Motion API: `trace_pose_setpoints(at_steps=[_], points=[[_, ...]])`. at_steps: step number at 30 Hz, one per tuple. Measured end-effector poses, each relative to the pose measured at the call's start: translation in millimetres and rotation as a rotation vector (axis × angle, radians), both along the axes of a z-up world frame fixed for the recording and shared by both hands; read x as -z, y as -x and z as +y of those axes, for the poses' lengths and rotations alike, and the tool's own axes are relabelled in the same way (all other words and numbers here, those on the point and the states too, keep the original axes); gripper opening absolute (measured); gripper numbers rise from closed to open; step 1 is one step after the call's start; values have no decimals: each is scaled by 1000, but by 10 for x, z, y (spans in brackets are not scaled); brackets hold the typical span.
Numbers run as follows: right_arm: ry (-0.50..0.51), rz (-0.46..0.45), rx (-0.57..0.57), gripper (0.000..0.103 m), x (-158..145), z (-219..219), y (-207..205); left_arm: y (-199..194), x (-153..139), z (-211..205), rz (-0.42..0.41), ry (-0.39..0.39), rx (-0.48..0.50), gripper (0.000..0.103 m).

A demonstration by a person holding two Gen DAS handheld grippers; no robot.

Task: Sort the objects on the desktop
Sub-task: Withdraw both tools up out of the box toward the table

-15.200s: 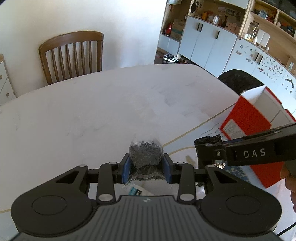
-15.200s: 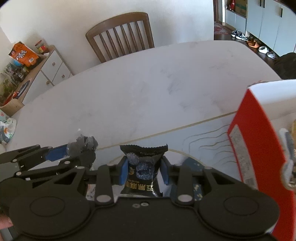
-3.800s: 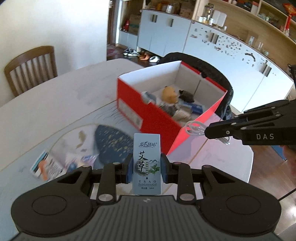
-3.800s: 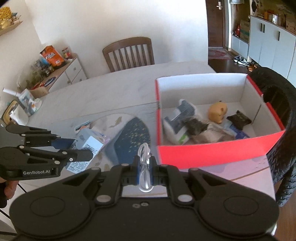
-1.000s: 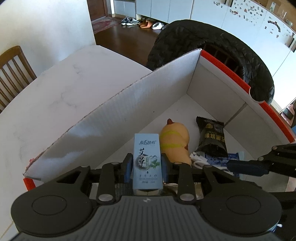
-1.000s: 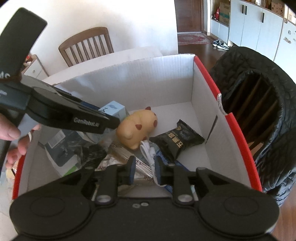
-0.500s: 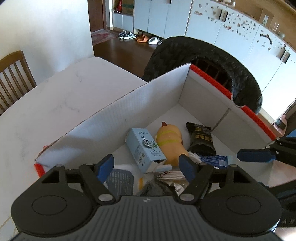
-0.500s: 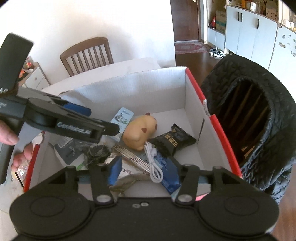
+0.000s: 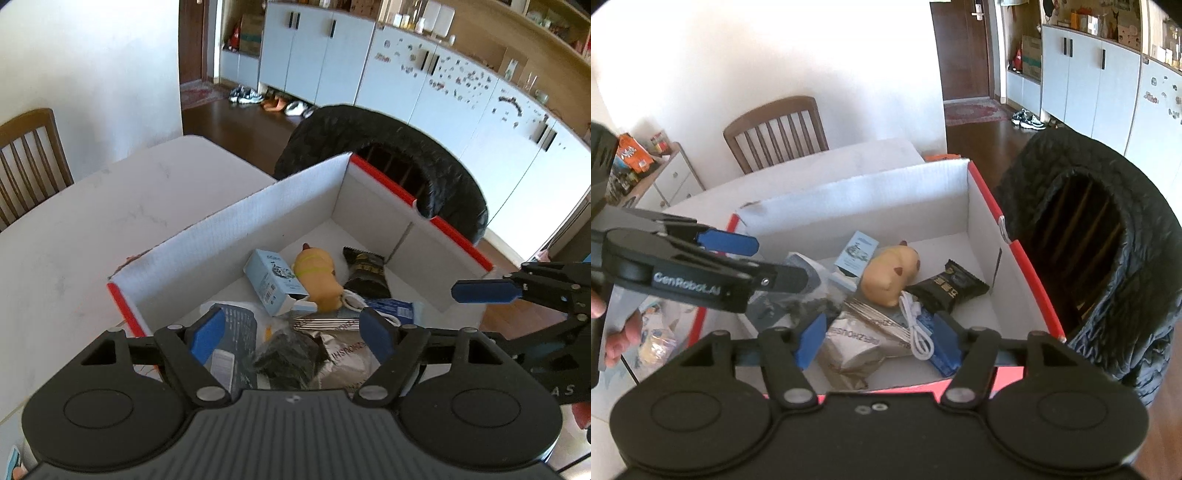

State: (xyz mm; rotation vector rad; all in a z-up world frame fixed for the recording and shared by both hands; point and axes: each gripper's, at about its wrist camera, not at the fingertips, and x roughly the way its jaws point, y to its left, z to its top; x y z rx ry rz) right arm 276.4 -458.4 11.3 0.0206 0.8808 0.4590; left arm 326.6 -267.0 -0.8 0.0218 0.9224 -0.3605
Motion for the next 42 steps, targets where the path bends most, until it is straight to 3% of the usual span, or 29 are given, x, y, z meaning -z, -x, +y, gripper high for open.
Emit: trace_pose_setpoints(at_steps=[3,8,11,29,42], points=[[-2,-25,0,69,-79,20,87,116,-100,48,-25,17,2,89],[0,-64,-1,77,-180,80,220,321,-212,119,-63,34,14,90],[9,-78,-9,83,-226,127,318,433,-260,184,-69,52,10,99],[56,-136,-32,93,-310,640,937,1130,-401,715,-104,95,-6,103],[60,-127,-117,94,-221,1369,1245,1510,-308,1401,-106,25,-112,103]])
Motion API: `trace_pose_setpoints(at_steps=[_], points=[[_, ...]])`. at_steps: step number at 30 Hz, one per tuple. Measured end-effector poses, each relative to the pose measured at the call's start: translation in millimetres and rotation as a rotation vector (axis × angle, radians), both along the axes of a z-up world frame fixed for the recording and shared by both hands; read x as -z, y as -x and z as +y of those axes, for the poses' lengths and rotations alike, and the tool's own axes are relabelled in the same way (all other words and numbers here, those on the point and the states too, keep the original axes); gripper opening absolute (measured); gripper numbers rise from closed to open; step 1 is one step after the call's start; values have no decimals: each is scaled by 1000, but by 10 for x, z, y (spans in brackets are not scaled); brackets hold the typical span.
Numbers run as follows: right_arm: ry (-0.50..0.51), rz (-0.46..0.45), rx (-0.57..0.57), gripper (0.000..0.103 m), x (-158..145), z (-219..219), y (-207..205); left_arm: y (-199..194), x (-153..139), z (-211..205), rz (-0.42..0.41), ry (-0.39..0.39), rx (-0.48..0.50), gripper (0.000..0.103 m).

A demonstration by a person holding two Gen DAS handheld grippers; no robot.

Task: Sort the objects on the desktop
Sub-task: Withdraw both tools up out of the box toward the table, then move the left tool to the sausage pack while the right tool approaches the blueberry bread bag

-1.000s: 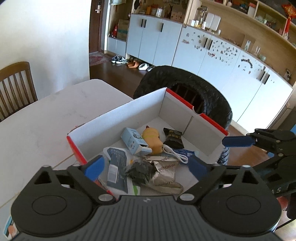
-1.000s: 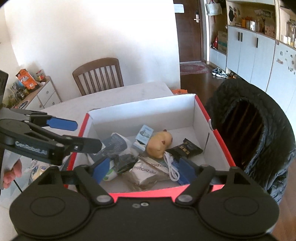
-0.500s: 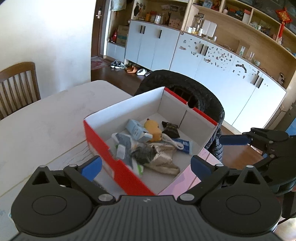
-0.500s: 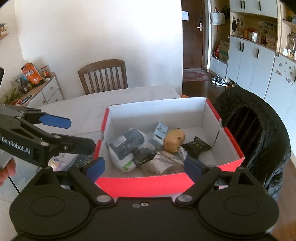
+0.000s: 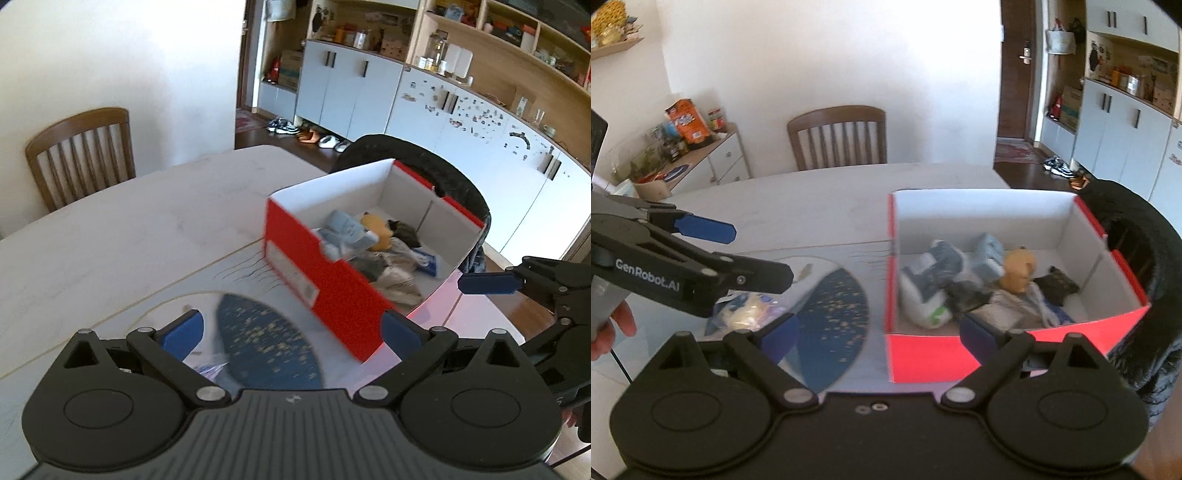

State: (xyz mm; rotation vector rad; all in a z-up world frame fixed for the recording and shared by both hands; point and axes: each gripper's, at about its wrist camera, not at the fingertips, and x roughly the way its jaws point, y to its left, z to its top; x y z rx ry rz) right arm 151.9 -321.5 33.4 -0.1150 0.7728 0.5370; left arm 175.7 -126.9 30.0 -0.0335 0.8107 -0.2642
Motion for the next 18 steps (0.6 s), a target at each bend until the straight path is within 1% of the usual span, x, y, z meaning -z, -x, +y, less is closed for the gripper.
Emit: trace_pose_setpoints(at_steps=[6,9,18], points=[[-13,20,-46,94,41,285,95,76,55,384,15,2,-61,103],[-18,28,-70,94,63,418,138,95,78,552,14,-12,-87,103],[-4,55,-93,94,169,768,159,-21,226,952,48,-29,-152,103]])
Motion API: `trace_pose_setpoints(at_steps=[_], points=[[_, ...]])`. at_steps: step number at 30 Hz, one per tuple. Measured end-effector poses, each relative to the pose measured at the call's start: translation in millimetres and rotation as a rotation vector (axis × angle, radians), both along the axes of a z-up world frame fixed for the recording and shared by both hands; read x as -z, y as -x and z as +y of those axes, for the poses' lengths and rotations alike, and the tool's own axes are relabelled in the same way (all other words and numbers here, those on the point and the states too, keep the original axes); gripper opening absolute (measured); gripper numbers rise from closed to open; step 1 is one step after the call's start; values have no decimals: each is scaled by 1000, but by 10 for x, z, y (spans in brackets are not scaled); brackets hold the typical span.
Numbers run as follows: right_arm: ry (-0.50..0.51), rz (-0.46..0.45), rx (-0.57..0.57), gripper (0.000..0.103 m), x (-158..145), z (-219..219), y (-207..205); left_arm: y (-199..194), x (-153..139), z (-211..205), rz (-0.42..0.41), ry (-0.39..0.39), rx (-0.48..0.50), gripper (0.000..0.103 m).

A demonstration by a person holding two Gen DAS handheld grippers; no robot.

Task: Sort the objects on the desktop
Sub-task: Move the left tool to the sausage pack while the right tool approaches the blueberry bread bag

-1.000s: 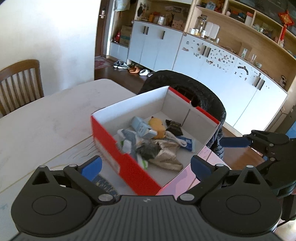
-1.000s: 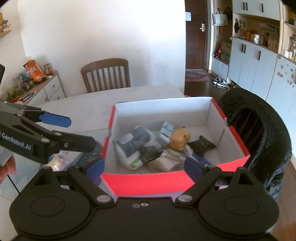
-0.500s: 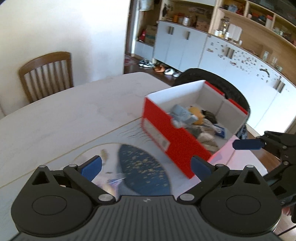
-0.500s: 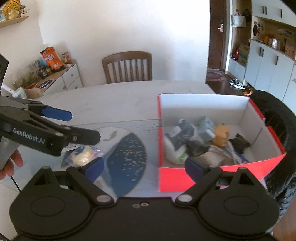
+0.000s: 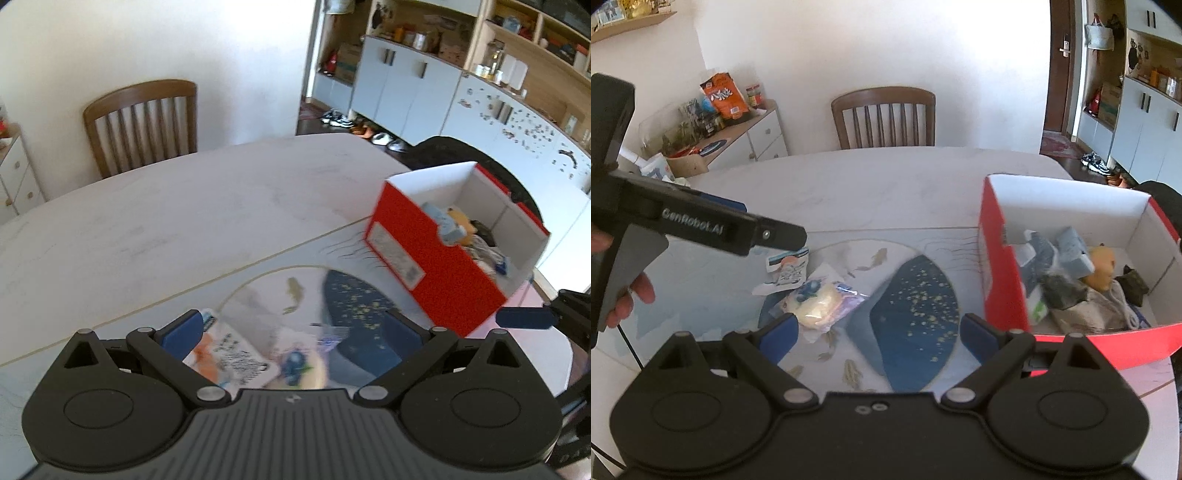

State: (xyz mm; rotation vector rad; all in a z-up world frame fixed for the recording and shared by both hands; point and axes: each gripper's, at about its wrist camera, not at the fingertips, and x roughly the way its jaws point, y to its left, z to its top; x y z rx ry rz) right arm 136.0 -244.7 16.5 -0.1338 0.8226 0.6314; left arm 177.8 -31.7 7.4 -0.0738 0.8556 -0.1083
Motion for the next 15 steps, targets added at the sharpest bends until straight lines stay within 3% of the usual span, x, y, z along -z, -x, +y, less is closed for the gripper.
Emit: trace_pose_setpoints(at_steps=[9,15], points=[[-33,37,2,97,93,314,-114,-267,241,356,91,23,-93,103],[-38,81,-20,96,274,596,-160,-460,494,452,151,-15,-137,103]])
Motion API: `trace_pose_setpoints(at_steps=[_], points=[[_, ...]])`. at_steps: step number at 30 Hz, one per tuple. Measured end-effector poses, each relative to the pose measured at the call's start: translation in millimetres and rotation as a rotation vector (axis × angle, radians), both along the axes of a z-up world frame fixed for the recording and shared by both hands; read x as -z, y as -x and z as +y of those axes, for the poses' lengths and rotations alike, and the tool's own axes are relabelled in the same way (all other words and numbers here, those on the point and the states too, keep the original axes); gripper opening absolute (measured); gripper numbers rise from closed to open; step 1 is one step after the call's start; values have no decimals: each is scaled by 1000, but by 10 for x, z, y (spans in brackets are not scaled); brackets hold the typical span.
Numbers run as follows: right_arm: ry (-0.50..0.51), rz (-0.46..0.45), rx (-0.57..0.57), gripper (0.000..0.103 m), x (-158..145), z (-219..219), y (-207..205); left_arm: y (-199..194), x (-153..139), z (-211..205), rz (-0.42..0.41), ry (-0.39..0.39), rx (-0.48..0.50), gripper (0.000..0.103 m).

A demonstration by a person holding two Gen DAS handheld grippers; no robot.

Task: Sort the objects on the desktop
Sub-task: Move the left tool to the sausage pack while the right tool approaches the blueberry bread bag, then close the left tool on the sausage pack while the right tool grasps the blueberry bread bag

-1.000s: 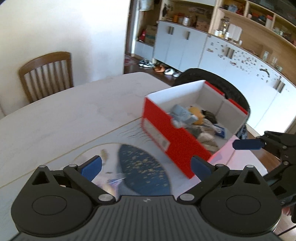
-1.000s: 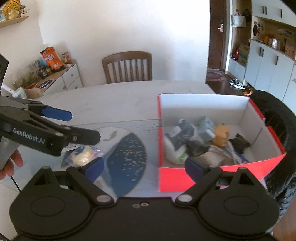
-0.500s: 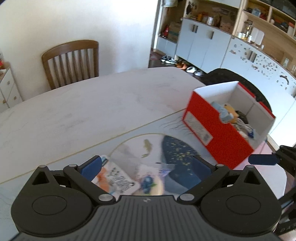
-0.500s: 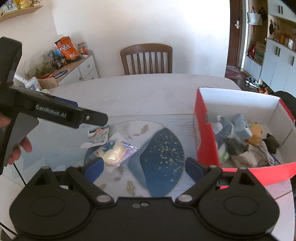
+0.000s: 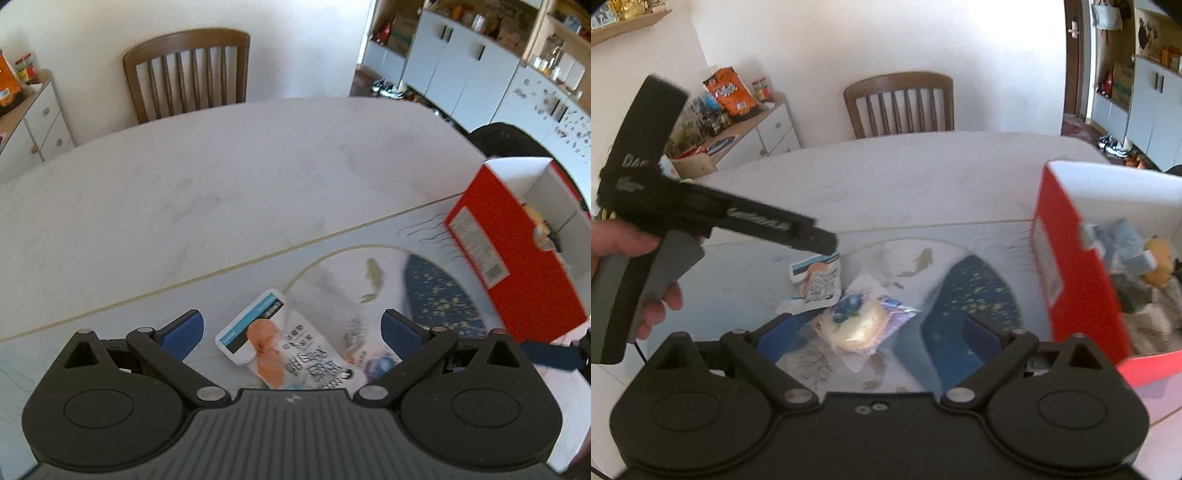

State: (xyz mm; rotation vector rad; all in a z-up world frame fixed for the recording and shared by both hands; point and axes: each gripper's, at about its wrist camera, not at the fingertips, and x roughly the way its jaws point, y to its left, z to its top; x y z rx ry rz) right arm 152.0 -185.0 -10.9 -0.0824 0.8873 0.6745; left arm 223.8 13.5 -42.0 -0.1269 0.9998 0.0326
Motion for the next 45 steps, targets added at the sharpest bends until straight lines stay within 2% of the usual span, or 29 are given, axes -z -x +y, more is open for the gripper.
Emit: trace_pose_setpoints(at_steps=[7,11,20,26,30,33,36,45], points=[[52,30,-20,96,279,297,-39,-134,305,9,82,-29,-40,103],[73,48,-10,96,415,398,-102,-162,380,57,90,-18,-86,103],[83,66,13,96,579,609,-215,-217,527,61,111,-4,-96,103],[104,66,28,90,675,696,-303,-251,544,75,117,-11,-92,103],[112,76,27,80,706,602,-362,-238,578,69,124,-22,-72,103],[132,64,38,79,706,477,-408,-225,609,64,119,-38,-72,102],[154,53,34,70,688,355,-459,-228,641,62,124,-42,-75,102],[170,29,37,67,637,228,-585,-277,727,44,131,-37,-84,102]])
